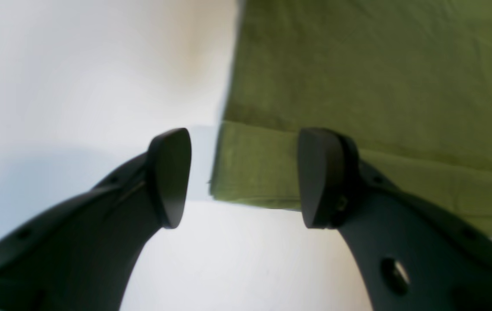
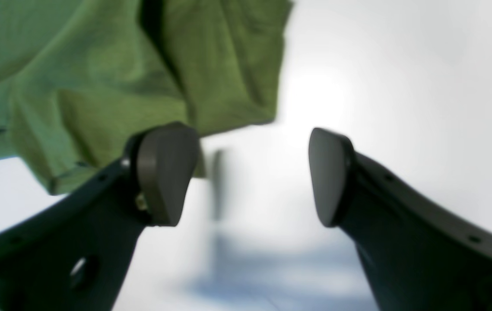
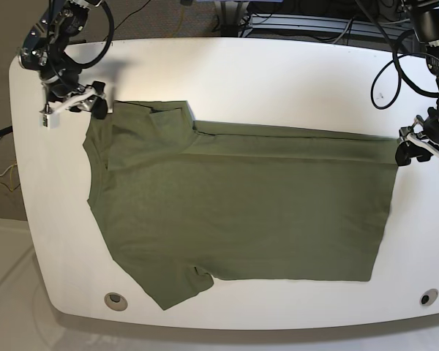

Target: Fold the T-shirt properly

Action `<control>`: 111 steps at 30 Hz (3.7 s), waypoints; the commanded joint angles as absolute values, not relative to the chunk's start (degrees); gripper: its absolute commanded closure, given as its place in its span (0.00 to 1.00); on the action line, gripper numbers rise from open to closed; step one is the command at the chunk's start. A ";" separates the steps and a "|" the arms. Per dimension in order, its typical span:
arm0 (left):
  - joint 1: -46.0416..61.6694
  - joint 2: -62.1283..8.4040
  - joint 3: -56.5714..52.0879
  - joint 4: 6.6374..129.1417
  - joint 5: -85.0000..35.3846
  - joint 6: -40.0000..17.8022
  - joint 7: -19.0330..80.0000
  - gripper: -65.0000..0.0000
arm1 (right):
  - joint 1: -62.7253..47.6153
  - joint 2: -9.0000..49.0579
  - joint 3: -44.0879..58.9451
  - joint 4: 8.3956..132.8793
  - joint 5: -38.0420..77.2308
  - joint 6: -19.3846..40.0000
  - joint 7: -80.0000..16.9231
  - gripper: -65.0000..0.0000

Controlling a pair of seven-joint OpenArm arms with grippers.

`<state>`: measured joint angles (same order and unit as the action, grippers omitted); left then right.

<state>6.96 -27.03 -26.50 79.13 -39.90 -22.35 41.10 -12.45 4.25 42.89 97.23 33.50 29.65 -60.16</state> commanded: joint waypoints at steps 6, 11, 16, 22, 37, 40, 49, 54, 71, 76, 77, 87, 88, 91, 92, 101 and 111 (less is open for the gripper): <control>7.46 -28.02 -27.38 81.14 -40.34 -22.51 39.89 0.44 | -12.55 3.54 43.55 95.49 34.49 29.88 -57.86 0.35; 7.75 -28.07 -27.43 81.31 -40.29 -22.47 39.88 0.44 | -12.56 3.32 43.55 94.43 34.51 29.84 -57.38 0.35; 7.86 -28.17 -27.26 81.02 -40.55 -22.32 39.90 0.44 | -12.12 3.31 42.83 92.94 34.87 29.59 -57.37 0.35; 7.98 -28.02 -27.26 81.27 -40.45 -22.31 39.76 0.44 | -12.06 2.91 42.66 91.98 35.08 29.56 -57.20 0.35; 7.74 -28.15 -26.99 80.79 -40.55 -22.34 39.62 0.44 | -11.51 2.66 42.23 88.80 36.61 29.16 -56.32 0.36; 7.73 -28.20 -26.95 80.67 -40.62 -22.34 39.56 0.44 | -11.54 2.64 42.25 88.75 37.29 29.14 -56.60 0.37; 7.60 -27.98 -26.85 80.71 -40.37 -22.25 39.71 0.44 | -11.59 1.80 41.59 90.93 38.13 28.44 -58.05 0.36; 7.53 -27.96 -26.79 80.73 -40.39 -22.27 39.69 0.44 | -11.36 1.63 40.99 90.82 38.25 28.25 -57.90 0.36; 7.48 -28.04 -27.09 80.38 -40.42 -22.04 39.99 0.44 | -9.15 1.08 36.64 87.85 37.65 29.11 -56.11 0.61; 7.60 -27.94 -27.25 80.43 -40.62 -21.90 39.93 0.44 | -9.13 1.29 37.76 87.67 38.12 29.73 -56.04 0.94; 7.59 -27.95 -27.29 80.42 -40.64 -21.89 39.89 0.44 | -9.10 1.32 37.86 87.62 38.17 29.79 -56.06 0.97; 7.36 -27.63 -27.03 80.48 -40.42 -22.13 39.57 0.43 | -8.83 1.43 38.02 88.21 40.11 29.84 -56.95 1.00; 7.34 -27.63 -27.03 80.52 -40.45 -22.14 39.60 0.43 | -8.77 1.44 38.07 88.37 40.43 29.87 -57.07 1.00; 7.29 -27.60 -27.07 80.51 -40.44 -22.12 39.60 0.43 | -8.60 1.45 38.11 89.10 41.20 29.99 -57.57 1.00; 7.27 -27.60 -27.06 80.51 -40.43 -22.15 39.63 0.43 | -8.51 1.45 38.11 89.49 41.33 30.03 -57.72 1.00; 7.67 -27.12 -26.71 80.09 -40.23 -22.33 39.97 0.43 | -6.40 1.08 37.93 94.80 41.21 29.94 -58.84 1.00; 7.57 -26.78 -26.46 80.04 -40.12 -21.91 39.94 0.43 | -1.88 0.99 37.31 94.36 41.35 29.38 -60.56 1.00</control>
